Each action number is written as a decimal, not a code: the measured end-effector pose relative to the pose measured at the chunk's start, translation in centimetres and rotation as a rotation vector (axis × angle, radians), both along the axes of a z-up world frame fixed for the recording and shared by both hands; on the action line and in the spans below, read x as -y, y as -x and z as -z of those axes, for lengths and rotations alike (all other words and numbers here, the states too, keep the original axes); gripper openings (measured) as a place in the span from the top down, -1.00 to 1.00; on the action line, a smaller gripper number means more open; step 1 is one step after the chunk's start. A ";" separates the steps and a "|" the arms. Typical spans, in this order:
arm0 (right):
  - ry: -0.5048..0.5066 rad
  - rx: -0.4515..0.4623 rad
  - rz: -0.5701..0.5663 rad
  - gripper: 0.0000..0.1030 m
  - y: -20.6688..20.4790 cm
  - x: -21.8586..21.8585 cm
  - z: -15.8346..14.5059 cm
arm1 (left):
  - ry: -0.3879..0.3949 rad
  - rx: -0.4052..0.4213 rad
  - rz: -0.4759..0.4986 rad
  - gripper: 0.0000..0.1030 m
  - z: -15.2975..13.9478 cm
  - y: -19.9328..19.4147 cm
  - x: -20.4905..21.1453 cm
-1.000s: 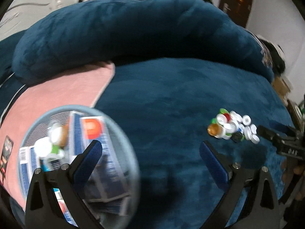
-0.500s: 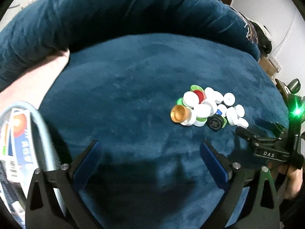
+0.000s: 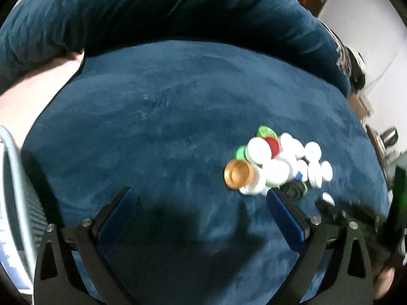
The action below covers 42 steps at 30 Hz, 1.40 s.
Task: Organize objects
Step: 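Grasp a white cap with the right gripper while the left gripper grasps a white printed cap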
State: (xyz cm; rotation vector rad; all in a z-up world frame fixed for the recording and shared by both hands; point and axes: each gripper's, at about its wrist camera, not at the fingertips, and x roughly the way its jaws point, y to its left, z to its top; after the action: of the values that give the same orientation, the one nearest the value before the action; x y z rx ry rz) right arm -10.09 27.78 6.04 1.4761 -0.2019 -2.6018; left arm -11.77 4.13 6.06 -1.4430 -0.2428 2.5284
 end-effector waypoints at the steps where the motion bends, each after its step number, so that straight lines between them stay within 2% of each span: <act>1: 0.006 0.001 0.003 0.40 -0.1 -0.1 0.0 | -0.007 0.007 -0.011 -0.99 0.4 0.4 -0.1; 5: 0.016 0.005 0.008 0.40 -0.1 0.0 -0.1 | -0.052 0.032 -0.029 -0.98 1.6 2.1 -0.6; 9: 0.011 0.004 0.006 0.39 -0.1 0.2 0.1 | -0.071 0.026 -0.016 -0.98 1.5 2.9 -1.6; 11: 0.009 0.004 0.004 0.39 0.1 0.4 0.1 | -0.018 0.029 -0.004 -0.98 1.6 3.2 -2.3; 13: 0.006 0.004 0.001 0.39 0.1 0.5 0.2 | 0.078 0.077 -0.020 -1.00 2.6 3.5 -2.6; 16: 0.007 0.004 0.000 0.39 0.1 0.4 0.2 | 0.027 0.081 -0.076 -1.00 2.6 2.8 -1.1; 21: 0.010 0.007 0.005 0.37 0.1 0.5 0.2 | 0.087 0.080 -0.143 -0.99 2.2 0.7 1.0; 24: 0.004 0.008 0.008 0.37 0.2 0.7 0.1 | 0.071 0.093 -0.157 -0.99 2.3 -0.2 1.9; 32: 0.003 0.007 0.011 0.37 0.2 0.8 0.1 | 0.047 0.009 -0.045 -0.99 1.1 -0.8 0.0; 35: 0.004 0.008 0.014 0.37 0.1 0.8 0.1 | 0.081 -0.015 0.016 -0.95 1.2 -0.8 -1.6; 36: 0.004 0.008 0.014 0.37 0.2 0.8 0.2 | 0.095 -0.021 0.031 -0.89 1.2 -0.7 -2.0; 38: 0.003 0.009 0.013 0.37 0.2 0.8 0.2 | 0.132 -0.028 0.066 -0.59 1.6 -0.6 -3.0; 39: 0.002 0.009 0.012 0.37 0.2 0.8 0.2 | 0.154 -0.028 0.080 -0.52 1.7 -0.5 -3.3; 40: 0.002 0.009 0.012 0.37 0.2 0.8 0.2 | 0.171 -0.029 0.089 -0.17 1.9 -0.5 -3.5; 41: 0.002 0.009 0.012 0.37 0.2 0.8 0.2 | 0.179 -0.024 0.093 0.32 2.0 -0.5 -3.6; 42: 0.003 0.009 0.014 0.37 0.2 0.9 0.2 | 0.171 -0.016 0.090 0.40 2.1 -0.4 -3.4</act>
State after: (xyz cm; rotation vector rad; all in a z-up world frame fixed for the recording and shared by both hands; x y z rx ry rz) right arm -10.26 26.91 5.82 1.4909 -0.2176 -2.6050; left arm -11.37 7.53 3.97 -1.4575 0.0415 2.5384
